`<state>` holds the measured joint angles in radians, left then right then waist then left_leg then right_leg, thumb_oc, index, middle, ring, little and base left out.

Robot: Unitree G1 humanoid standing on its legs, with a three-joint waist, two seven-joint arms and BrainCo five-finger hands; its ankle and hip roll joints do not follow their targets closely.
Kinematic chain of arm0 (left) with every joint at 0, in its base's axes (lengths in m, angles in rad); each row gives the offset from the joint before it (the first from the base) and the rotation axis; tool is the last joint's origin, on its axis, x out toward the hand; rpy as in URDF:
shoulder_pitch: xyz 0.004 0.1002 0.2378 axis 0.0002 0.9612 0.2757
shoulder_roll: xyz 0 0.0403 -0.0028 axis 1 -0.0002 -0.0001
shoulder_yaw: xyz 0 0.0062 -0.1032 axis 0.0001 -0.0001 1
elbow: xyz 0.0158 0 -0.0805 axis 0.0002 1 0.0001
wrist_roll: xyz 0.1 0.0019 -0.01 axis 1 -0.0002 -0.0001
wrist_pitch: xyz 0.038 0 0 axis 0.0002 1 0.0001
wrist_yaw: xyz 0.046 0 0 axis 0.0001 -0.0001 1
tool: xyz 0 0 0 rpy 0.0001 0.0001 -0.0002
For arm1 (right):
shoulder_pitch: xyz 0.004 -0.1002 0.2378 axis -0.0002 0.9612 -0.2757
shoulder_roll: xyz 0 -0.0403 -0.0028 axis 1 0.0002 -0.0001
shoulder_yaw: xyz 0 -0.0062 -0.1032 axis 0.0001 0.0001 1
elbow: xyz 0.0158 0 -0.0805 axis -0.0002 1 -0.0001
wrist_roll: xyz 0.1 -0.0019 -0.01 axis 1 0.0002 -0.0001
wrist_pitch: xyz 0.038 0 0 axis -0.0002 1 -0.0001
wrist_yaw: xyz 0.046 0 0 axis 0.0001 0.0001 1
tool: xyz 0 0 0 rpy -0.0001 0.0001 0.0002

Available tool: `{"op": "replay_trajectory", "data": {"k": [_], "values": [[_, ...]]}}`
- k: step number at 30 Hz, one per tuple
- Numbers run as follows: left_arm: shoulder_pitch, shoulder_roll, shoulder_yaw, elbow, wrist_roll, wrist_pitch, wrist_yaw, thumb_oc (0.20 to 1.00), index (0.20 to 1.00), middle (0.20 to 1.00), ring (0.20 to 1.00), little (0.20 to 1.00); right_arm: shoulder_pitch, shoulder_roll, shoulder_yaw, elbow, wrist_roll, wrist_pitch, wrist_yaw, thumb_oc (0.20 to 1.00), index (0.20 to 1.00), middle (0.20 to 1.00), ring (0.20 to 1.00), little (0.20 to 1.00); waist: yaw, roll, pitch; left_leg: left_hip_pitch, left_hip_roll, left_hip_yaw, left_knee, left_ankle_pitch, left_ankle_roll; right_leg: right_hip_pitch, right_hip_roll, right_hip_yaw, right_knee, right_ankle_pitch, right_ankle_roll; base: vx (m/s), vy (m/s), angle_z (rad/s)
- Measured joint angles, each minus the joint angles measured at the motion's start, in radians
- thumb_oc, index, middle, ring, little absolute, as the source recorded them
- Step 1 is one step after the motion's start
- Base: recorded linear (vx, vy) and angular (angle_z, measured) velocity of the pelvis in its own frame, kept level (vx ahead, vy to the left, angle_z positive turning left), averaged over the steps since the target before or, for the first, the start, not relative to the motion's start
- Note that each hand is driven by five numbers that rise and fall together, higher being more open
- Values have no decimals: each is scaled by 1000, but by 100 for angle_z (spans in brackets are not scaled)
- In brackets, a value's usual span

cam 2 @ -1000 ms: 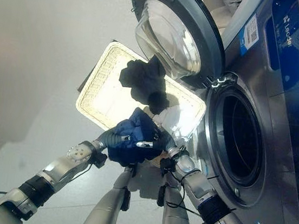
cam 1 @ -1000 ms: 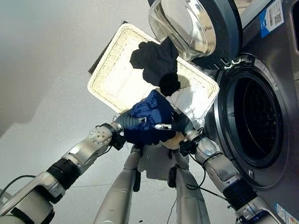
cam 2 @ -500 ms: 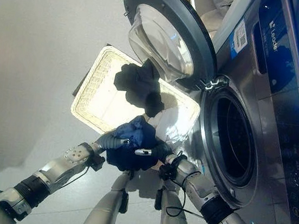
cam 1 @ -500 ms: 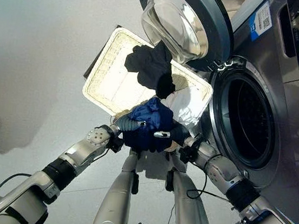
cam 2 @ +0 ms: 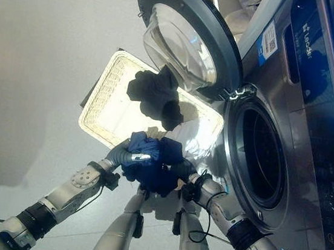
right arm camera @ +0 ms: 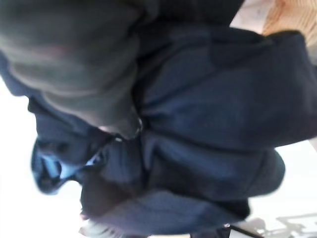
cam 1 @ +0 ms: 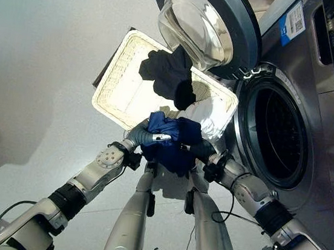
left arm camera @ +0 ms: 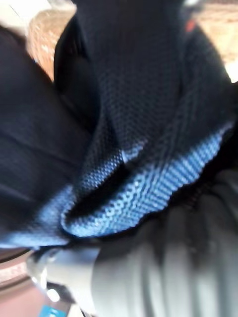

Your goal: Put the clothes into the washing machine.

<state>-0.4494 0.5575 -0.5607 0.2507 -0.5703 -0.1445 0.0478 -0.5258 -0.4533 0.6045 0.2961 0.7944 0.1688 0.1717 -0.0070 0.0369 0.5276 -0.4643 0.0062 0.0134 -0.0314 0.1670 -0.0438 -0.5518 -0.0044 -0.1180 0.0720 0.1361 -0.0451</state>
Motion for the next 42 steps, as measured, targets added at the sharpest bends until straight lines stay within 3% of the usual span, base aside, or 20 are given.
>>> {"op": "replay_trajectory", "data": {"k": [3,7,13,16,17,21,26,27,28,29,31,32,33,36,37,38,39,40,41,42], "values": [[5,-9,1,0,11,-19,40,1000,1000,1000,1000,1000,3,17,-3,14,61,24,1,200,200,200,200,200,-1,0,0,0,0,-1,0,0,0,0,0,0,0,0,0,8,-32,0],[13,-63,41,0,77,-71,196,1000,1000,1000,1000,1000,20,63,-6,87,219,82,2,200,200,200,200,200,1,0,0,-2,-1,-2,0,0,0,-1,0,0,-1,0,0,24,-34,0],[-9,-78,140,20,131,-85,436,1000,1000,1000,1000,1000,47,110,-32,203,441,45,0,200,200,200,200,200,2,0,0,-3,1,1,1,0,-1,-4,0,2,-1,-1,0,19,-18,-1],[-12,-78,197,70,145,-85,491,1000,1000,1000,1000,1000,50,153,-141,265,601,-54,-7,200,200,200,200,200,2,3,2,-5,3,12,1,-1,-1,-12,0,12,1,-1,0,37,-2,-7],[-12,-76,201,84,145,-85,512,1000,1000,1000,1000,1000,49,147,-177,267,683,-120,-7,200,200,200,200,200,1,13,7,-6,1,14,1,-1,-1,-13,-1,14,1,0,0,79,37,-7],[-3,-87,229,136,109,-84,523,1000,1000,1000,1000,1000,23,177,-371,287,926,-278,25,200,200,200,200,200,-2,29,9,-8,-1,37,-11,1,2,-34,-1,34,10,0,0,41,37,-14],[10,-122,281,256,29,-109,519,1000,1000,1000,1000,1000,-41,157,-596,286,1086,-436,38,200,200,200,200,200,-7,59,12,-9,-4,63,-19,2,3,-49,1,59,10,2,3,49,28,-14],[25,-138,295,296,5,-128,515,1000,1000,1000,1000,1000,-59,164,-658,277,1132,-525,28,200,200,200,200,200,-7,61,12,-3,-4,71,-24,2,4,-50,3,68,10,4,3,7,8,-14],[25,-138,295,296,5,-128,515,1000,1000,1000,1000,1000,-59,164,-658,277,1132,-525,28,200,200,200,200,200,-7,61,12,-3,-4,71,-24,2,4,-50,3,68,10,4,3,39,13,-13],[42,-148,299,305,-2,-141,504,1000,1000,1000,1000,1000,-83,144,-699,272,1155,-615,-7,200,200,200,200,200,-8,63,12,-1,-2,72,-29,2,4,-52,6,71,10,3,4,47,14,-5],[43,-159,300,336,-2,-162,498,1000,1000,1000,1000,1000,-101,144,-764,272,1164,-695,-60,200,200,200,200,200,-7,63,12,5,-1,84,-31,2,3,-51,8,81,10,4,4,53,14,-12],[43,-167,301,354,-2,-170,488,1000,1000,1000,1000,1000,-121,151,-754,275,1161,-782,-116,200,200,200,200,200,-4,70,13,6,-1,90,-32,1,3,-52,9,87,10,5,5,9,1,-11],[45,-167,301,356,-2,-171,485,1000,1000,1000,1000,1000,-128,154,-754,275,1162,-807,-134,200,200,200,200,200,-4,74,13,6,-2,90,-33,1,3,-52,9,87,9,6,6,7,-7,-6],[48,-166,301,368,-2,-178,464,1000,1000,1000,1000,1000,-180,160,-764,277,1163,-979,-241,200,200,200,200,200,1,90,11,8,-5,94,-35,3,5,-52,7,92,8,10,9,0,0,0],[49,-165,298,368,-2,-179,449,1000,1000,1000,1000,1000,-208,161,-768,284,1166,-1090,-318,200,200,200,200,200,3,97,13,6,-9,94,-35,3,5,-53,3,98,7,12,12,11,-34,1],[49,-164,298,368,-2,-179,442,1000,1000,1000,1000,1000,-230,158,-769,288,1171,-1157,-371,200,200,200,200,200,5,98,12,2,-10,95,-35,4,7,-56,0,101,3,15,16,10,-31,1],[49,-164,298,368,-2,-179,442,1000,1000,1000,1000,1000,-230,158,-769,288,1171,-1157,-371,200,200,200,200,200,5,98,12,2,-10,95,-35,4,7,-56,0,101,3,15,16,15,-37,2],[44,-161,286,365,-2,-176,433,1000,1000,1000,1000,1000,-266,140,-769,322,1170,-1260,-472,200,200,200,200,200,14,98,12,-6,-15,95,-35,5,9,-62,-2,105,1,19,22,13,-29,3],[37,-161,271,365,-3,-171,427,1000,1000,1000,1000,1000,-285,117,-772,343,1161,-1312,-552,743,743,743,743,743,23,98,12,-11,-19,95,-34,6,10,-67,-6,107,1,22,25,12,-50,9],[35,-155,259,364,-3,-167,423,1000,1000,1000,1000,1000,-313,89,-777,379,1158,-1334,-637,1000,1000,1000,1000,1000,24,98,12,-20,-25,92,-32,6,10,-73,-14,105,1,25,29,3,-42,8]]}}
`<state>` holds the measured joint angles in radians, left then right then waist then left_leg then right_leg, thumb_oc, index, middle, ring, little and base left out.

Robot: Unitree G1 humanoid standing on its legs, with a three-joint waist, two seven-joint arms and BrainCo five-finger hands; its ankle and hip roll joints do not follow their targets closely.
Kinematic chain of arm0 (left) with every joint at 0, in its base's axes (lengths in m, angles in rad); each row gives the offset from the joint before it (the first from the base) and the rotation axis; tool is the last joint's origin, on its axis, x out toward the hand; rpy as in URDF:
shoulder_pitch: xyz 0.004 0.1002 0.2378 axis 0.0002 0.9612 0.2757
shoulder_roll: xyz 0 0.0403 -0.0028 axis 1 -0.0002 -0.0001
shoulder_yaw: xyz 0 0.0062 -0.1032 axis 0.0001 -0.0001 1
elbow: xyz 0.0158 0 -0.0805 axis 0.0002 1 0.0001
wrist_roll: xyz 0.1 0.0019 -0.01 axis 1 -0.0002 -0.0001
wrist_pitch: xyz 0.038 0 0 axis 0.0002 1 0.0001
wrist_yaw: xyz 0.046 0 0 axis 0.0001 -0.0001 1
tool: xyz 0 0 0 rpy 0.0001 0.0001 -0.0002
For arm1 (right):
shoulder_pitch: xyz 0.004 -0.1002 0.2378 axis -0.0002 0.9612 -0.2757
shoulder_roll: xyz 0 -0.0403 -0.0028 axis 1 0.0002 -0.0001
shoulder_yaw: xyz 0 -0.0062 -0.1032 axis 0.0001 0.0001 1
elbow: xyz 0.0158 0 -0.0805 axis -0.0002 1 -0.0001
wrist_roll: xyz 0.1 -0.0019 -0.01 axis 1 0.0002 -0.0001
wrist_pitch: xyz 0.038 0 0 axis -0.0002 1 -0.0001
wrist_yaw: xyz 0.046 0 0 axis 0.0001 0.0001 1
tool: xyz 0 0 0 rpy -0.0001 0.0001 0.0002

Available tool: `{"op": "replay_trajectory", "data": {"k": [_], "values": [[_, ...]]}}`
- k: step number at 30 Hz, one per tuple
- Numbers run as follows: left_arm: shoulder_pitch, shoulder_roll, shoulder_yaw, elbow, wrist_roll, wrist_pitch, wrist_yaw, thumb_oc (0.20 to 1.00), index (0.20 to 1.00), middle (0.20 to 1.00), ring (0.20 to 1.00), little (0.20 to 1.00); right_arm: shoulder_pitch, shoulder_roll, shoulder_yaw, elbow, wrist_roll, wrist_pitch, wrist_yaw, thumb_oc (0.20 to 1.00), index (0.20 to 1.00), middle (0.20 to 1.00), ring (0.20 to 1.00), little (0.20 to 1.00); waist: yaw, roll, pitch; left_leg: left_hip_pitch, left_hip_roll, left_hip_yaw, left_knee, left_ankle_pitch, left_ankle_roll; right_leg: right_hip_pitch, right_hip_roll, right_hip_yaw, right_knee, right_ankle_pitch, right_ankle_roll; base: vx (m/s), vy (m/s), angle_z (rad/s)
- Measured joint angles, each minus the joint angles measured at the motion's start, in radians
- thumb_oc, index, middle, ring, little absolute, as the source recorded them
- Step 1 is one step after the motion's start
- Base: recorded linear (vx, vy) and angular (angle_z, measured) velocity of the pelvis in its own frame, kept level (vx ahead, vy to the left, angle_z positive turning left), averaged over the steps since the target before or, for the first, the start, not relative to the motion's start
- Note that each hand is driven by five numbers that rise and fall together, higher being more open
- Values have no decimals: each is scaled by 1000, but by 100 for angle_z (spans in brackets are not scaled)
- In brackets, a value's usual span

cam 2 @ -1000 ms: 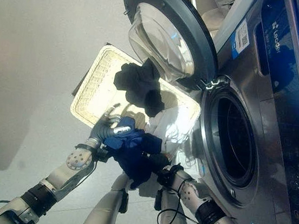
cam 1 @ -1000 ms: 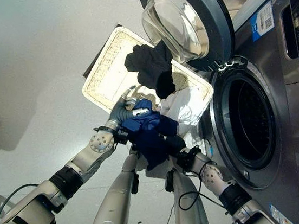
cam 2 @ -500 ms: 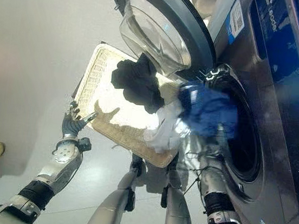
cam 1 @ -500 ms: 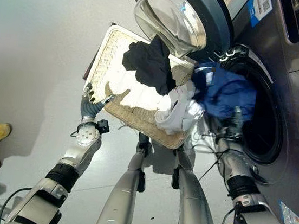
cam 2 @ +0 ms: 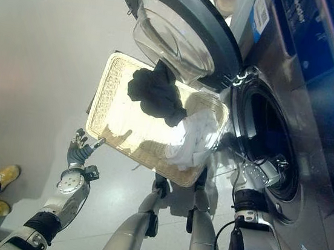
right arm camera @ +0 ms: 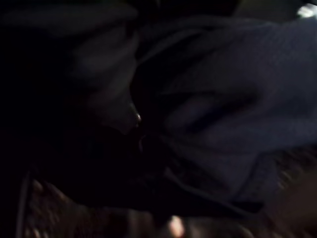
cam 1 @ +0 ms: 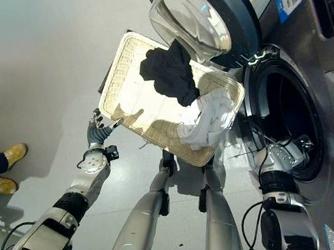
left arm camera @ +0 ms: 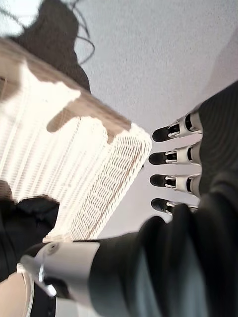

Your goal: Put the clothes into the washing machine.

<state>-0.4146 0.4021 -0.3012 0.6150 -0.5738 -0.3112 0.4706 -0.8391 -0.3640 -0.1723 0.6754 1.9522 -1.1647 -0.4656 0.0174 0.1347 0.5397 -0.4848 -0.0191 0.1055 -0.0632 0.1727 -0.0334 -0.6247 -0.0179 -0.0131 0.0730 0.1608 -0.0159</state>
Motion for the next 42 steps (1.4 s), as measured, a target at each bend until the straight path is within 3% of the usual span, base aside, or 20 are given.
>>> {"op": "replay_trajectory", "data": {"k": [3,5,9,10,11,14,18,21,25,27,32,33,35,39,42], "values": [[-1,4,-2,1,-10,16,-6,1000,1000,1000,1000,1000,-17,-45,-23,19,2,26,-100,1000,1000,1000,1000,1000,0,0,0,-16,-17,3,0,2,16,-17,-16,-1,0,7,11,13,-49,4],[-4,17,-24,1,-14,19,-11,1000,1000,1000,1000,1000,-17,-117,-53,115,28,188,-87,1000,1000,1000,1000,1000,-2,-1,1,-19,-27,2,-2,3,28,-19,-26,0,1,9,20,4,-52,3],[-7,62,-36,-35,-51,25,-11,1000,1000,1000,1000,1000,20,-178,-22,135,23,692,37,1000,1000,1000,1000,1000,-16,-4,1,-48,-37,3,0,6,38,-51,-36,1,6,13,30,-17,-65,-3],[-6,67,-32,-40,-51,25,-11,1000,1000,1000,1000,1000,20,-179,-18,135,23,732,53,1000,1000,1000,1000,1000,-21,-4,1,-54,-37,3,1,8,41,-57,-35,0,6,14,31,1,-92,-2],[-12,73,-27,-42,-51,22,-12,1000,1000,1000,1000,1000,37,-178,-11,130,22,842,121,1000,1000,1000,1000,1000,-30,-5,2,-70,-35,2,4,10,44,-70,-33,0,5,16,31,6,-58,-3],[-21,69,-27,-55,-50,18,-16,1000,1000,1000,1000,1000,79,-158,-1,143,-10,938,234,1000,1000,1000,1000,1000,-30,-8,2,-71,-25,-1,9,8,44,-68,-22,1,4,16,31,-1,-35,-5],[-38,69,-27,-78,-35,10,-16,1000,1000,1000,1000,1000,88,-156,34,204,-120,957,322,1000,1000,1000,1000,1000,-32,-8,2,-72,-18,-2,12,6,40,-68,-16,0,3,17,30,-14,-8,-3],[-59,70,-30,-103,12,6,5,1000,1000,1000,1000,1000,90,-155,66,207,-234,953,336,1000,1000,1000,1000,1000,-41,-8,2,-74,-15,-6,13,4,38,-68,-14,-5,3,18,29,-7,7,3],[-137,71,-33,-143,140,8,80,1000,1000,1000,1000,1000,116,-155,161,219,-548,951,337,1000,1000,1000,1000,1000,-58,-8,2,-93,-12,-24,26,3,36,-72,-17,-22,-2,20,25,-24,39,10],[-155,76,-30,-150,170,10,96,1000,1000,1000,1000,1000,121,-153,178,220,-587,952,350,1000,1000,1000,1000,1000,-59,-8,2,-100,-13,-24,27,2,35,-78,-17,-22,-2,20,25,-2,52,2],[-206,82,-31,-148,246,63,152,1000,1000,1000,1000,1000,231,-119,317,133,-895,946,354,1000,1000,1000,1000,1000,-73,-23,2,-128,-18,-24,43,-1,38,-97,-14,-14,-2,26,17,-3,91,-1],[-225,88,-30,-126,246,90,173,1000,1000,1000,1000,1000,303,-118,423,14,-1054,940,336,1000,1000,1000,1000,1000,-91,-44,2,-140,-18,-14,58,-11,42,-110,-14,2,2,27,17,12,114,-14],[-264,87,-31,-79,246,126,189,1000,1000,1000,1000,1000,341,-102,471,-22,-1155,945,329,1000,1000,1000,1000,1000,-118,-65,2,-141,-20,3,70,-20,46,-113,-17,11,8,27,17,19,134,-15],[-389,103,-36,80,242,179,202,1000,1000,1000,1000,1000,375,-80,471,-5,-1174,945,335,1000,1000,1000,1000,1000,-164,-113,1,-145,-23,31,101,-42,49,-114,-19,36,10,31,24,9,100,-14],[-479,119,-54,154,229,223,202,1000,1000,1000,1000,1000,383,-79,484,-5,-1176,944,340,1000,1000,1000,1000,1000,-196,-126,0,-168,-21,34,136,-56,50,-124,-19,41,11,32,30,9,100,-7]]}}
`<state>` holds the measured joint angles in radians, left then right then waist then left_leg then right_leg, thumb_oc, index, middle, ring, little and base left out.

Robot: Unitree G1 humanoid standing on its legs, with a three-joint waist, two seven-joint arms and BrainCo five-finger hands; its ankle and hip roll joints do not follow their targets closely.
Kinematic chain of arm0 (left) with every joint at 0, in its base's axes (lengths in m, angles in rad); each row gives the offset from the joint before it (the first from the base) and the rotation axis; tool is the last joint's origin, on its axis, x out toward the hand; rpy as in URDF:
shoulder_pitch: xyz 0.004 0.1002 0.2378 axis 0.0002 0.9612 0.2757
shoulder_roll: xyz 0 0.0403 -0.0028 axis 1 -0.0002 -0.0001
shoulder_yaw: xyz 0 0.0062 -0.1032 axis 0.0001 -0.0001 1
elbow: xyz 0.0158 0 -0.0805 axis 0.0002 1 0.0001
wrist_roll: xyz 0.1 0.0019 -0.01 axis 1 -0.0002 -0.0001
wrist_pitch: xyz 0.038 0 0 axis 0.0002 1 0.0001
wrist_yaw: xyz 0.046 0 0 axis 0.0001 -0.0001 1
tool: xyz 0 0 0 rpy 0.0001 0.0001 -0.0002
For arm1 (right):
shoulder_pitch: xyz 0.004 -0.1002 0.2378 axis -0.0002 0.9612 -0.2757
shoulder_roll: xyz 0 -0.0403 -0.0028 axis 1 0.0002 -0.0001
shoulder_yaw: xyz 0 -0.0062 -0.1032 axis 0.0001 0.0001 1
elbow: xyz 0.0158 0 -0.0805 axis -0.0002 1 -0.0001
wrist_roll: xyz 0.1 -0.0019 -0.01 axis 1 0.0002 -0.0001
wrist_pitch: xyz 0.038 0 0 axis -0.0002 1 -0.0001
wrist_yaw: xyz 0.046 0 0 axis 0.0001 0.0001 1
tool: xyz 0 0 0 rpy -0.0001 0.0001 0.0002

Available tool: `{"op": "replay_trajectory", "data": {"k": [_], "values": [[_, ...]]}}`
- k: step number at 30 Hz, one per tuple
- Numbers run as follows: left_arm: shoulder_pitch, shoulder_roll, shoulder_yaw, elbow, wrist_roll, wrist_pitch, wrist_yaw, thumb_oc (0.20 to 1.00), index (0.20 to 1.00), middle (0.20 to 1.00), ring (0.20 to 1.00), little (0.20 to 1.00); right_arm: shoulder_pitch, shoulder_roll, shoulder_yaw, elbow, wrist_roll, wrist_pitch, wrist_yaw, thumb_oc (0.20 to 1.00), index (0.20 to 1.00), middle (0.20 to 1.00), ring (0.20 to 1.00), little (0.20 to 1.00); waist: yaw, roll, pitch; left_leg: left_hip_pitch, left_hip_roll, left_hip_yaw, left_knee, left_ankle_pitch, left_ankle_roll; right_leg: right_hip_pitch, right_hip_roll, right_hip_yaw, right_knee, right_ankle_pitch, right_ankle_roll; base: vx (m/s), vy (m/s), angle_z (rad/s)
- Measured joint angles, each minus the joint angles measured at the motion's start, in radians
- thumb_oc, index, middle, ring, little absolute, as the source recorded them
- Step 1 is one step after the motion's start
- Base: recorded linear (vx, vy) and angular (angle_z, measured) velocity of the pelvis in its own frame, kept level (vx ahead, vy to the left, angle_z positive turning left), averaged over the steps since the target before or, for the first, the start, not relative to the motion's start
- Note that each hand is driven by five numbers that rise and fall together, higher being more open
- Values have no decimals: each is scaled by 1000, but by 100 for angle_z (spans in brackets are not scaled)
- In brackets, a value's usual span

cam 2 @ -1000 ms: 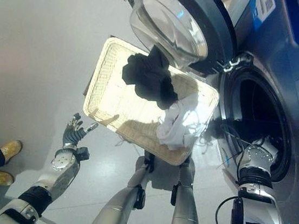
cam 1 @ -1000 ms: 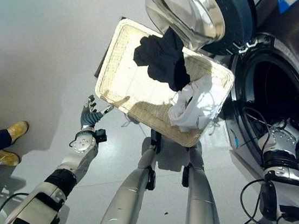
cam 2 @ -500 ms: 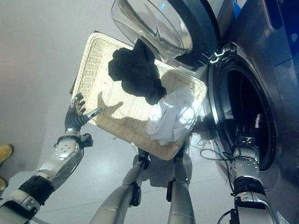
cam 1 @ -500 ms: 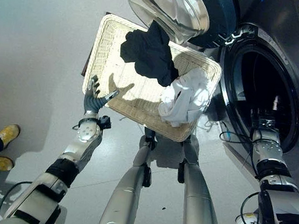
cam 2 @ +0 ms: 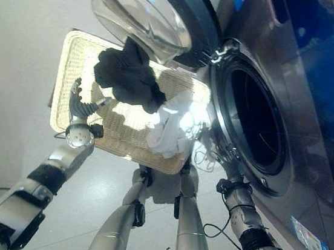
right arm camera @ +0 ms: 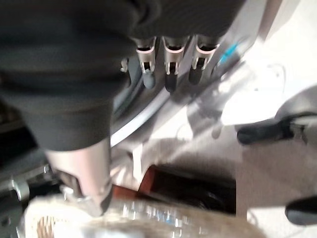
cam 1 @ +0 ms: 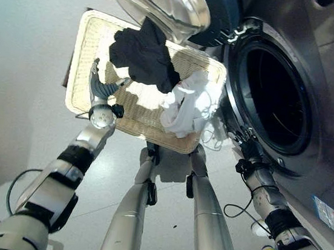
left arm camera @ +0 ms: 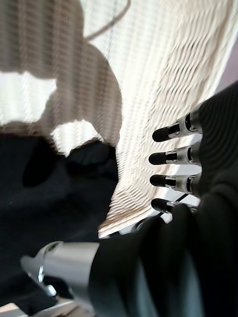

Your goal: Put the clothes into the washing machine.

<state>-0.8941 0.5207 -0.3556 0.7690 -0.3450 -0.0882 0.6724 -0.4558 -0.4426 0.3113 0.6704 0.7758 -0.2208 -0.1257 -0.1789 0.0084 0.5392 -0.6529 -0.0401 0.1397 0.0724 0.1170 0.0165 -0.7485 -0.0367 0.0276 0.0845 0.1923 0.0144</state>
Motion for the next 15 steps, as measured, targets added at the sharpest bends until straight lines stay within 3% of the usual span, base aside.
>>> {"op": "replay_trajectory", "data": {"k": [2,5,15], "values": [[-86,2,-33,65,-25,40,-4,1000,1000,1000,1000,1000,5,0,19,-3,-16,-1,-1,1000,1000,1000,1000,1000,-5,-8,-1,-25,2,21,45,-24,0,-22,6,21,16,-1,0,11,88,-23],[-181,12,-56,181,-42,90,-37,1000,1000,1000,1000,1000,4,8,87,-44,-25,0,-9,1000,1000,1000,1000,1000,-46,-8,-1,-59,8,34,88,-43,-1,-49,8,40,30,0,0,12,96,-14],[-272,47,-81,353,-42,123,-67,1000,1000,1000,1000,1000,18,16,135,-75,-40,-1,-14,1000,1000,1000,1000,1000,-102,-14,-1,-112,24,83,174,-93,3,-104,23,93,76,-6,4,34,91,-13]]}}
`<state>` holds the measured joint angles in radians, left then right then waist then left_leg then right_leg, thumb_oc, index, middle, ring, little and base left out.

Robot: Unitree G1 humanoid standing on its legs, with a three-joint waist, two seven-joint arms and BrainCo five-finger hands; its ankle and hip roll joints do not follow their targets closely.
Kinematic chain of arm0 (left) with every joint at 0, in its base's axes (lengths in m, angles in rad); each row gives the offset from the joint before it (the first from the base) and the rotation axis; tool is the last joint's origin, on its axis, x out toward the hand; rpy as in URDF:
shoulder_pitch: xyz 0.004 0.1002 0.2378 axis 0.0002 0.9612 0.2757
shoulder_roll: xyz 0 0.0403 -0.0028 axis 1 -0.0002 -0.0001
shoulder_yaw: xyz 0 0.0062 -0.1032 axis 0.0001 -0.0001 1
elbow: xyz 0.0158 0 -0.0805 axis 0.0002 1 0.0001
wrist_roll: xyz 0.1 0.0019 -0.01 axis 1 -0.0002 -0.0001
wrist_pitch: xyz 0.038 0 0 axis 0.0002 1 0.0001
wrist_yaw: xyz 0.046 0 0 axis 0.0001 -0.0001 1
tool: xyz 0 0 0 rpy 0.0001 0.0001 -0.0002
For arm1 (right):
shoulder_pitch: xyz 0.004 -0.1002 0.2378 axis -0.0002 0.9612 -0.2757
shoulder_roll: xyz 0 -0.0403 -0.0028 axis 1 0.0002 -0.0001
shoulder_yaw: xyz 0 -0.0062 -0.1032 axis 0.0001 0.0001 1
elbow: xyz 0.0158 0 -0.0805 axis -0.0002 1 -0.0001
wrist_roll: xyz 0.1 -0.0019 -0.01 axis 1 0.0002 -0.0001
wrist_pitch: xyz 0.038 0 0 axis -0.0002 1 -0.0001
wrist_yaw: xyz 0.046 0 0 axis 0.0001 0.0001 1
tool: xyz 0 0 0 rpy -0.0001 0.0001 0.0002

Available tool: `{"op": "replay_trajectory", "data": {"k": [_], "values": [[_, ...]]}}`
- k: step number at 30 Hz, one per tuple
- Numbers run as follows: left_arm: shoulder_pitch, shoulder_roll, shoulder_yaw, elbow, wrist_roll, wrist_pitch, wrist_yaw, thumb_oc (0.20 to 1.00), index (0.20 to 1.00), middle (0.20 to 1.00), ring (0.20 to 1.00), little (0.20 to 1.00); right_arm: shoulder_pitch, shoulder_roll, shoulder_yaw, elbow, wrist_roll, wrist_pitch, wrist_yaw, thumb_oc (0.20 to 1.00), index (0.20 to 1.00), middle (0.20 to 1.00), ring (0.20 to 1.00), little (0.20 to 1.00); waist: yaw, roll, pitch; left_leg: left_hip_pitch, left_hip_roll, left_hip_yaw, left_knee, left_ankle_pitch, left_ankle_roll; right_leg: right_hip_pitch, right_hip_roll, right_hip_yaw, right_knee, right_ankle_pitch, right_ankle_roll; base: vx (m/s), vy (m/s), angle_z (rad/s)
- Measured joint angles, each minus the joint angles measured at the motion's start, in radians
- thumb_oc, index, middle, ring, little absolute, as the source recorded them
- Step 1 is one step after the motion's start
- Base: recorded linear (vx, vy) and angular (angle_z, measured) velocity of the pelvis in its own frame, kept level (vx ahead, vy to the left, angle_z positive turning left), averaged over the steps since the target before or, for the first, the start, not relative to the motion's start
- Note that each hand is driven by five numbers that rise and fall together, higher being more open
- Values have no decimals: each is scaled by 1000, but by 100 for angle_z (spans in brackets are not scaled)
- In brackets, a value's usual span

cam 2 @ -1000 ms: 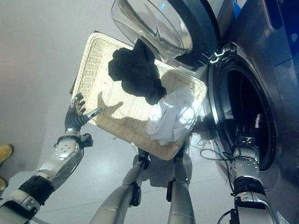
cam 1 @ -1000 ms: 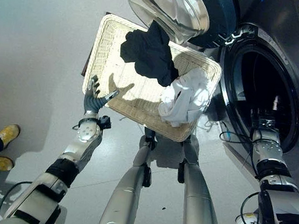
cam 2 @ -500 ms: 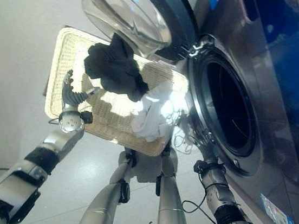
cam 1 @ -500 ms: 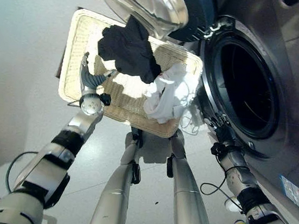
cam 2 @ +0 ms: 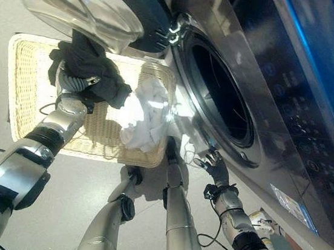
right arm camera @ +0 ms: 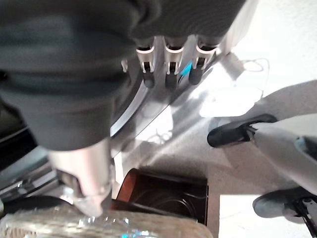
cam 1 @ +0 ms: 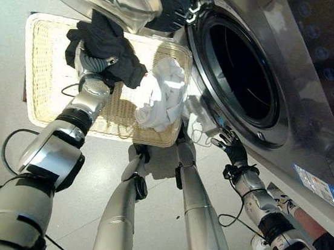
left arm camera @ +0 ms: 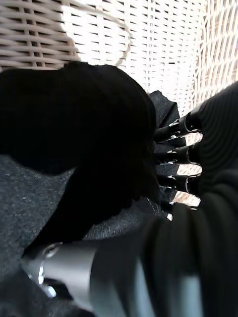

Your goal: Put the clothes into the washing machine.

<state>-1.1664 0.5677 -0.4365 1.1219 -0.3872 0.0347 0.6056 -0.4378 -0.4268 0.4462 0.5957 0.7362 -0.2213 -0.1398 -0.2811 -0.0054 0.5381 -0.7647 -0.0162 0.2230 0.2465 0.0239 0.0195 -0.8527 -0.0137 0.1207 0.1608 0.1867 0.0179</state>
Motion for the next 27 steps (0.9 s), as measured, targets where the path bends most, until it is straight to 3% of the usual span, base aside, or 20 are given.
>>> {"op": "replay_trajectory", "data": {"k": [4,5,7,8,14,21,24,27], "values": [[-42,5,-22,70,1,42,-21,1000,1000,1000,1000,1000,9,-1,24,-31,-1,-2,-1,1000,1000,1000,1000,1000,-8,-11,-2,-21,10,13,56,-27,0,-15,8,12,30,-11,3,33,57,-10],[-61,5,-33,90,1,53,-33,576,576,576,576,576,11,-1,26,-36,-1,-2,0,1000,1000,1000,1000,1000,-9,-11,-2,-25,10,13,61,-29,1,-17,8,12,30,-10,4,12,55,-2],[-84,8,-54,108,2,73,-56,479,479,479,479,479,11,-3,27,-50,-1,-2,0,1000,1000,1000,1000,1000,-10,-11,-3,-35,11,15,71,-31,2,-24,10,14,31,-9,5,12,58,-2],[-97,14,-63,120,2,91,-73,200,200,200,200,200,10,-6,26,-71,-1,-2,1,1000,1000,1000,1000,1000,-11,-12,-3,-47,13,18,83,-38,5,-32,10,17,32,-8,8,9,48,-5],[-119,63,-111,165,22,147,-109,200,200,200,200,200,12,-21,34,-124,-1,0,22,1000,1000,1000,1000,1000,-40,-15,-5,-62,11,32,121,-68,21,-42,10,38,43,-10,23,4,52,-9],[-119,68,-170,173,124,173,-89,200,200,200,200,200,12,-23,37,-201,-1,0,53,1000,1000,1000,1000,1000,-37,-53,-26,-67,11,48,138,-78,24,-48,10,55,51,-6,28,-10,2,-5],[-102,64,-165,152,116,144,-56,200,200,200,200,200,8,-26,48,-266,-29,-3,68,1000,1000,1000,1000,1000,-29,-53,-26,-66,11,45,143,-80,23,-47,10,53,60,-6,27,-35,-59,2],[-28,51,-86,67,108,73,-11,200,200,200,200,200,2,-30,81,-346,-94,-10,69,1000,1000,1000,1000,1000,-15,-53,-26,-59,12,34,144,-77,26,-36,9,43,61,-6,25,-39,-66,5]]}}
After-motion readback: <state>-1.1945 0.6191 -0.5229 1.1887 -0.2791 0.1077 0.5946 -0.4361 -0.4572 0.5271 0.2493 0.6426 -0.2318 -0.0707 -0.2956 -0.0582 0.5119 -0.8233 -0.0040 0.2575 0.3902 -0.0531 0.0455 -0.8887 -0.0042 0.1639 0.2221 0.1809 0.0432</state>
